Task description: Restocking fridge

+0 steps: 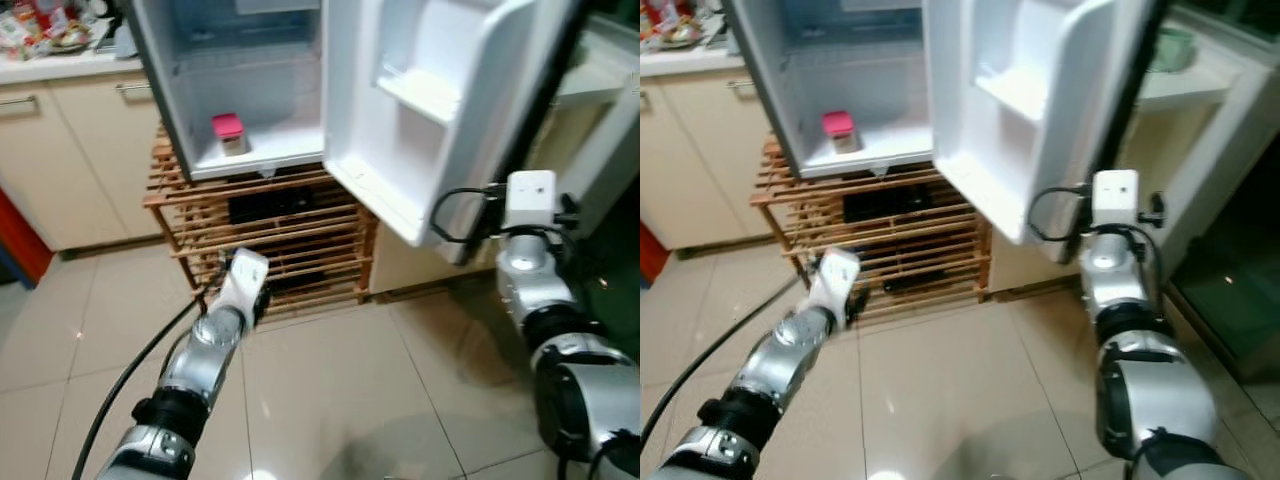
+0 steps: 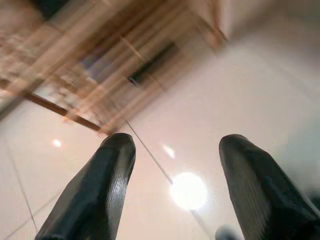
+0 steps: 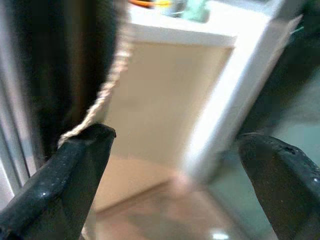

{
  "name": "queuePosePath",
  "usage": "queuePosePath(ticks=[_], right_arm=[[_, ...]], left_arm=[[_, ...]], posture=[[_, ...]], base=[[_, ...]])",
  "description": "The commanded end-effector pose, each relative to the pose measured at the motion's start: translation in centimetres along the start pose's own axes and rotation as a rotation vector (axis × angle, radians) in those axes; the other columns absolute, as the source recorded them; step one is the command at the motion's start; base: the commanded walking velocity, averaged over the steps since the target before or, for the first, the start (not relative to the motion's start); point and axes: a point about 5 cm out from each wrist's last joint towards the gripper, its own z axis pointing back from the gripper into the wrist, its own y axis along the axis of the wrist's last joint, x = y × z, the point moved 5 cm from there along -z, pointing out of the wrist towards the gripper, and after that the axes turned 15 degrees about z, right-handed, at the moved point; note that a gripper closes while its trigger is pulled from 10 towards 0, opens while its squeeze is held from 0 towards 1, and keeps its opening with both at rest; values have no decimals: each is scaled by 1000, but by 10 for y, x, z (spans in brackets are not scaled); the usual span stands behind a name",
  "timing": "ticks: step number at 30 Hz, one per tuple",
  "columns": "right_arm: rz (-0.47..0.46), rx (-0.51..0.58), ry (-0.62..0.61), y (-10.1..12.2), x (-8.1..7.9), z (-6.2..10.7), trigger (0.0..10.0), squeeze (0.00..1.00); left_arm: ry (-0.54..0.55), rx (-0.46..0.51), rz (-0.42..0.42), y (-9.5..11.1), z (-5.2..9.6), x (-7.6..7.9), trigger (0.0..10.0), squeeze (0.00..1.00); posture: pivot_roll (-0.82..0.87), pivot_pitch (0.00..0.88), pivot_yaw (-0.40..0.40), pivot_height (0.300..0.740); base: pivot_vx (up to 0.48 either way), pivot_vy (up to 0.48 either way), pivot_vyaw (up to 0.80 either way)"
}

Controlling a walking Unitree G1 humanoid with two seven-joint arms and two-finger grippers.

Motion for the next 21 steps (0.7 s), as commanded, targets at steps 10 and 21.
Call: queuePosePath(ticks=[10,21], right_arm=[[-113,273,997,27,-132,124,10000,0],[41,-22,119,-67,-13,69,10000,27]], left_arm=[[-125,-148,-289,-44,5,-5,10000,0],[-215,753,249,157,67,23,10000,0]], posture=[[-103,0,62,740],[-92,0,18,740]], base=[[0,0,0],[0,0,0]])
